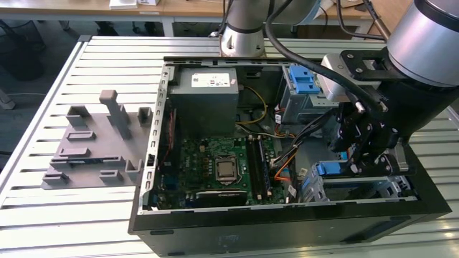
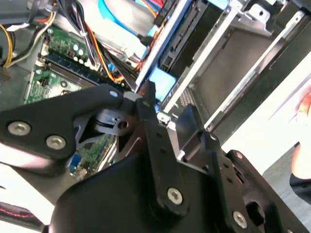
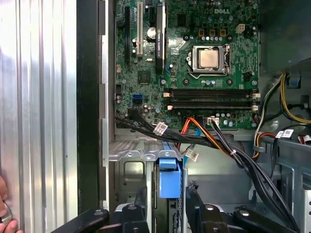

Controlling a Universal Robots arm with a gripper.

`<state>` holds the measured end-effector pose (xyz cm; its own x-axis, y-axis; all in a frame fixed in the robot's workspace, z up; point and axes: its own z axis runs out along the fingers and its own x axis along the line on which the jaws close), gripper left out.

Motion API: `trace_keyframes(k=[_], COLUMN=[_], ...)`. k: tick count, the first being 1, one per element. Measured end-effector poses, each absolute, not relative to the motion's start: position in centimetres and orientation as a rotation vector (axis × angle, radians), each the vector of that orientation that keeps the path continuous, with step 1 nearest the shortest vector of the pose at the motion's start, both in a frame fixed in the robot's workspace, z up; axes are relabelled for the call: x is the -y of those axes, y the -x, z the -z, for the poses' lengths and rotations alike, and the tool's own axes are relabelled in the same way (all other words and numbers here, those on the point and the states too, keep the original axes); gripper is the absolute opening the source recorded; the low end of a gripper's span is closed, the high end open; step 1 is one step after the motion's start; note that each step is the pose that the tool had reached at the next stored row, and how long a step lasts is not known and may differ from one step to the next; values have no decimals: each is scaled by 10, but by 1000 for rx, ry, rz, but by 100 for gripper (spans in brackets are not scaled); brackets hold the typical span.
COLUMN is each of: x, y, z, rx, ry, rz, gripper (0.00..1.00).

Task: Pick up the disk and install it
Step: 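Insert the disk into the insertion slot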

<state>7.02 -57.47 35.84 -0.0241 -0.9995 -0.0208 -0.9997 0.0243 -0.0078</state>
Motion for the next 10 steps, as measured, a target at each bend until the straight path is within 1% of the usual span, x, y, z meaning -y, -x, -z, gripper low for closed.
trace_keyframes(k=[1, 2, 3, 5, 7, 9, 10], x=[575, 575, 575, 575, 575, 575, 575], y=[-70, -70, -70, -70, -70, -70, -70], z=[-358, -358, -358, -358, -358, -358, -358], rx=[-2234, -2233, -2233, -2233, -2234, -2234, -2234], ry=[2180, 2180, 2180, 2180, 2180, 2180, 2180], rz=[-14, -14, -14, -14, -14, -14, -14], gripper=[43, 36, 36, 25, 25, 13, 11])
